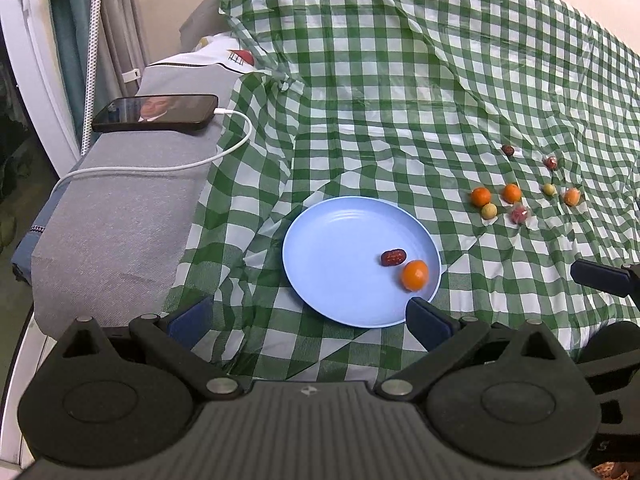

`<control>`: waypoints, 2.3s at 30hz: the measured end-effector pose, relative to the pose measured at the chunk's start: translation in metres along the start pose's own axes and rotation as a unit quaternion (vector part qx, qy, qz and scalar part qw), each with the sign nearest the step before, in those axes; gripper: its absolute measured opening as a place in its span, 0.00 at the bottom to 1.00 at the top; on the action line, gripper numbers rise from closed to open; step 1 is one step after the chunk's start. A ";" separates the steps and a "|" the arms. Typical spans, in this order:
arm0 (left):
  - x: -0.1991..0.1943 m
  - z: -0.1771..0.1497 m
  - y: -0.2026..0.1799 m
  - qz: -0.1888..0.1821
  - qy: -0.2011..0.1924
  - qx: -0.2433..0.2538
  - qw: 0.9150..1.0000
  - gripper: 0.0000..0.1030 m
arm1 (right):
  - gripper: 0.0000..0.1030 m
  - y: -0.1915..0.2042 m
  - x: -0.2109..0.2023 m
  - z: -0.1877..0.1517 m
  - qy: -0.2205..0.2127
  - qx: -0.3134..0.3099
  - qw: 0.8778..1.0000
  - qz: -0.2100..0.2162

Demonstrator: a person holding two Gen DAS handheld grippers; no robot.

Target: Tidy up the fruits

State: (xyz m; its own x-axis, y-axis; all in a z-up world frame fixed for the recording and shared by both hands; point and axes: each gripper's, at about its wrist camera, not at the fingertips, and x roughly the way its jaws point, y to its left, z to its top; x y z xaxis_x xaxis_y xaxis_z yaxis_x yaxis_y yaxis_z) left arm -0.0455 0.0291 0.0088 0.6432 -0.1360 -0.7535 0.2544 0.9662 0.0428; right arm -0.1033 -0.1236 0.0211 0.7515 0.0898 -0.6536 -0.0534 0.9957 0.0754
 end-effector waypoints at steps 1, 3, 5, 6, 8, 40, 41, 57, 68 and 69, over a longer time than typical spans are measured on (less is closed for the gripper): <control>0.000 0.000 0.000 0.000 0.000 0.000 1.000 1.00 | 0.95 0.000 0.000 0.000 0.000 0.000 1.000 0.000; 0.000 0.000 0.000 0.000 0.000 0.001 1.000 1.00 | 0.95 0.000 0.000 0.000 0.001 0.000 1.000 0.000; 0.000 0.000 0.000 0.000 0.001 0.001 1.000 1.00 | 0.95 0.000 0.000 0.000 0.001 0.000 1.000 0.001; 0.000 0.000 0.001 0.000 0.001 0.001 1.000 1.00 | 0.95 0.000 0.000 0.000 0.002 0.000 1.000 0.002; 0.001 0.000 0.001 0.000 0.003 0.001 1.000 1.00 | 0.95 0.000 0.001 -0.001 0.004 0.001 1.000 0.003; 0.039 0.024 -0.019 0.003 0.030 0.015 0.999 1.00 | 0.95 -0.035 0.039 -0.004 0.044 0.057 0.997 -0.004; 0.041 0.027 -0.021 0.002 0.029 0.017 0.999 1.00 | 0.95 -0.038 0.040 -0.004 0.045 0.060 0.997 -0.005; 0.092 0.068 -0.081 -0.019 0.034 0.070 0.997 1.00 | 0.95 -0.112 0.062 -0.008 0.055 0.110 0.990 -0.070; 0.137 0.087 -0.140 -0.046 0.049 0.126 0.990 1.00 | 0.95 -0.182 0.078 -0.016 0.057 0.154 0.979 -0.125; 0.140 0.088 -0.145 -0.049 0.051 0.129 0.989 1.00 | 0.95 -0.188 0.081 -0.017 0.057 0.157 0.977 -0.130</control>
State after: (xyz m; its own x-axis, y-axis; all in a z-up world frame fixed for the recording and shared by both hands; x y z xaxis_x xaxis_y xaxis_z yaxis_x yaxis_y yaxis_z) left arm 0.0711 -0.1487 -0.0451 0.5340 -0.1910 -0.8236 0.4956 0.8600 0.1219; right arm -0.0439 -0.3034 -0.0585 0.6342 -0.1455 -0.7593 0.3473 0.9311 0.1116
